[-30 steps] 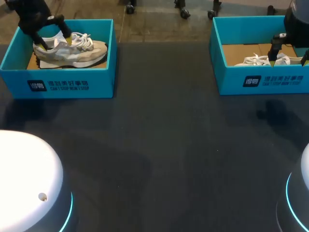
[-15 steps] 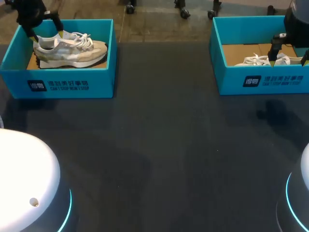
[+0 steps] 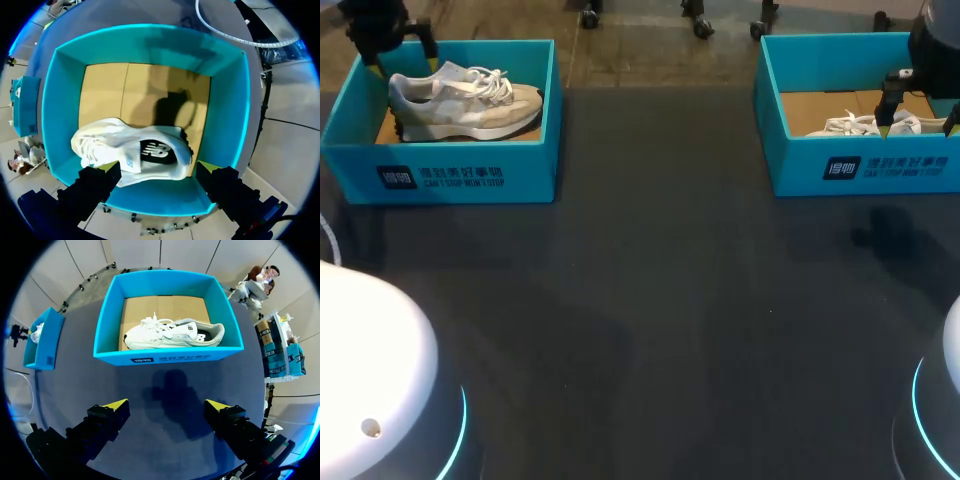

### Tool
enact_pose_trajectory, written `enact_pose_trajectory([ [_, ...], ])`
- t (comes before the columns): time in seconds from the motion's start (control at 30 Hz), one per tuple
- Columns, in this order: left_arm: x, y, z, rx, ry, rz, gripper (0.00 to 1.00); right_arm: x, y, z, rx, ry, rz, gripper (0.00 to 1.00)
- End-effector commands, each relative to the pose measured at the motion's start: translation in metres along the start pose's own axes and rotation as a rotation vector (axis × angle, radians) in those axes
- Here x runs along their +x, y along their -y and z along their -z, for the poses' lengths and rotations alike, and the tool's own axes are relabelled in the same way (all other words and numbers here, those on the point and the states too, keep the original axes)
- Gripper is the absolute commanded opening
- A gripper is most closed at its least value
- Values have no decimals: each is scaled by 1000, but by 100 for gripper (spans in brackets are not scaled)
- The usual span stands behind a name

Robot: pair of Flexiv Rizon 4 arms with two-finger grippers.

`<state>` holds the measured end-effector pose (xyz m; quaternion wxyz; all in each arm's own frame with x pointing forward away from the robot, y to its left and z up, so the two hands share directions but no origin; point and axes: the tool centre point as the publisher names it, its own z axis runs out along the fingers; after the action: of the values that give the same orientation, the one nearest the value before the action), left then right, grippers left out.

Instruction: Take the shoe out of the shoebox, open the shoe tongue, remove and reinsert the insole, then place the shoe into the shoebox

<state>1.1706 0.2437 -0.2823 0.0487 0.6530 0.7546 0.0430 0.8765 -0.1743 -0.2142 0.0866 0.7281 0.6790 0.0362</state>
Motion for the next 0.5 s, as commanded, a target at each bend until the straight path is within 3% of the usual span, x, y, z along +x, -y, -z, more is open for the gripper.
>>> enact_pose_trajectory([
  [0.03, 7, -9, -3, 11, -3, -8, 100, -1, 1, 0, -2, -2, 0, 100],
  [0.5, 27, -14, -22, 9, -1, -32, 100, -1, 1, 0, -2, -2, 0, 100],
])
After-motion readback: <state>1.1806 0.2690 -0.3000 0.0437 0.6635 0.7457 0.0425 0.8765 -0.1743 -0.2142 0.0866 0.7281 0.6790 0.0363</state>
